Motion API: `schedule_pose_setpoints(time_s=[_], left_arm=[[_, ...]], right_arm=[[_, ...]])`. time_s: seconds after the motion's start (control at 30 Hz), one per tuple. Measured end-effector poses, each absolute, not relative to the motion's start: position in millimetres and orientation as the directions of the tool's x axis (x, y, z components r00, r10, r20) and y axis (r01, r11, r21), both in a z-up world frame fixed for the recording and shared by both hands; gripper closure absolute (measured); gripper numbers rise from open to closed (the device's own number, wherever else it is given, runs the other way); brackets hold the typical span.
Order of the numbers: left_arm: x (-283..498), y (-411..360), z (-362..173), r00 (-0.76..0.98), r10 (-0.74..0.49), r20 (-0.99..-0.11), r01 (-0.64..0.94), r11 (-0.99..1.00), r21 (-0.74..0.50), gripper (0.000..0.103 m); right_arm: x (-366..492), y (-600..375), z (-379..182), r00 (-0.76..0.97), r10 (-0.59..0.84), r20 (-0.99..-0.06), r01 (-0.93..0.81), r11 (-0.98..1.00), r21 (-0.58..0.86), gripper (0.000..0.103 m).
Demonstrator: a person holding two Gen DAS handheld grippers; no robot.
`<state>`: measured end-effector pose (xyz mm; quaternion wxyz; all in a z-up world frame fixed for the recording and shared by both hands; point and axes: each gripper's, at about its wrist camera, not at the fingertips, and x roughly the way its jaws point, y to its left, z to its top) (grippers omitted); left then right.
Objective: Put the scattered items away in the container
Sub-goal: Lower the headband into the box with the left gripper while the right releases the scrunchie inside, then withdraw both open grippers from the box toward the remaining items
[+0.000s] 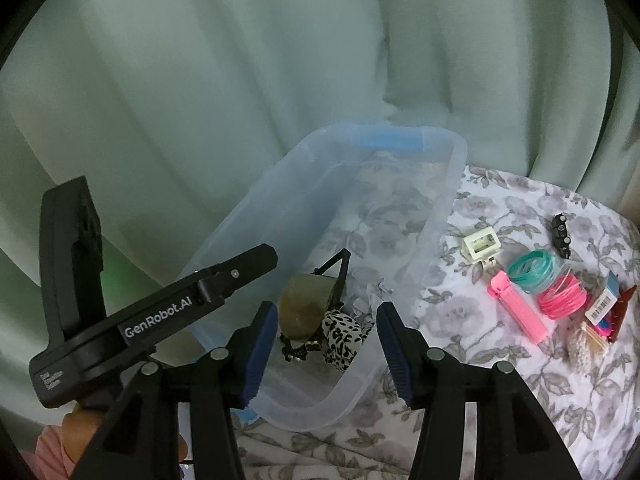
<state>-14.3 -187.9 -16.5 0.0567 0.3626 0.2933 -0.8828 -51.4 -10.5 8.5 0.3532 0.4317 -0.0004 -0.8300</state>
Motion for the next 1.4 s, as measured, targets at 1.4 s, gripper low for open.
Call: schedule_pose_setpoints(time_s=[1.4], left_arm=[[-41, -15, 38, -0.716, 0.160, -0.679, 0.029, -0.966, -0.258, 0.048]], right_arm=[[-44, 182, 21, -0.644, -0.531, -0.552, 0.265, -0.831, 0.490, 0.032]])
